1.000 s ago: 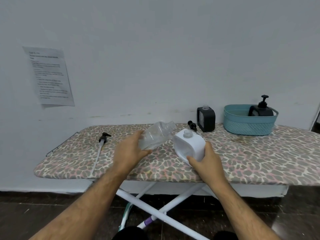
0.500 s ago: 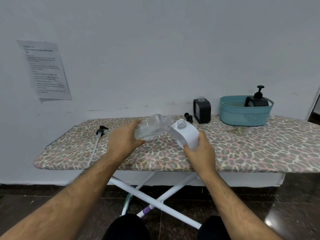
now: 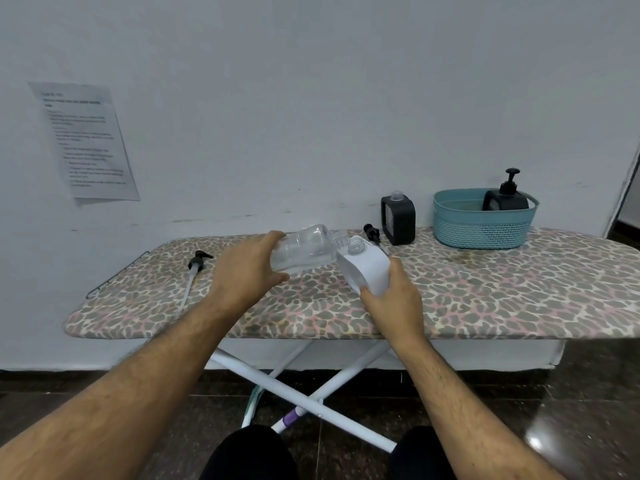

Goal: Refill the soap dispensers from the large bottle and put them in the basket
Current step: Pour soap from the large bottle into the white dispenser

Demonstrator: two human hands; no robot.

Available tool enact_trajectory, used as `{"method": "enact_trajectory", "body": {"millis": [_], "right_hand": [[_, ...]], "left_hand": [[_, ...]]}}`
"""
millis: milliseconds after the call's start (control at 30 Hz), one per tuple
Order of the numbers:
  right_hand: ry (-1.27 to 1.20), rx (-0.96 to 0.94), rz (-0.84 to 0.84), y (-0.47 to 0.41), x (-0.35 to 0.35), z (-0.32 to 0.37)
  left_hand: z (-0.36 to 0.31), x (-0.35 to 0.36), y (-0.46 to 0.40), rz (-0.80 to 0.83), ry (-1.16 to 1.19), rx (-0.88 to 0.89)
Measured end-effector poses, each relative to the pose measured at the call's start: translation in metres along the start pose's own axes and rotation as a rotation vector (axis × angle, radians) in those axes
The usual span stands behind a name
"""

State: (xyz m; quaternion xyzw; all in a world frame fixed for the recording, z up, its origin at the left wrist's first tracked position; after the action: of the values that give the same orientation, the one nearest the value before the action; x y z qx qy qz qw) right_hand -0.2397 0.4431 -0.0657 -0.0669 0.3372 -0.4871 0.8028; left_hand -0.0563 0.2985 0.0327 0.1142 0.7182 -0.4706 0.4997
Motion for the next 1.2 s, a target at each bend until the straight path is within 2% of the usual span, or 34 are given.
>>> {"method": "enact_trajectory", "body": {"millis": [1200], "right_hand": [[-0.048,0.069,0.054,-0.002,-0.008,-0.005]], "left_hand": [[-0.026,-0.014,-0.018,0.078,-0.171,0.044]]}}
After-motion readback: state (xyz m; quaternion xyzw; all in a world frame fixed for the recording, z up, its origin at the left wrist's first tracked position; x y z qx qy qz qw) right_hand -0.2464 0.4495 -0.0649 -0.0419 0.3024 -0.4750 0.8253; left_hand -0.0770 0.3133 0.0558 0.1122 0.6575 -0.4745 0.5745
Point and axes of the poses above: each hand's wrist, its own y-axis away from the middle knuckle, its own x-axis out of the palm, z = x × y, the point moved 5 cm from there along -y, towards the middle knuckle, and after that the axes turned 3 degrees about y, right-handed, at the moved point
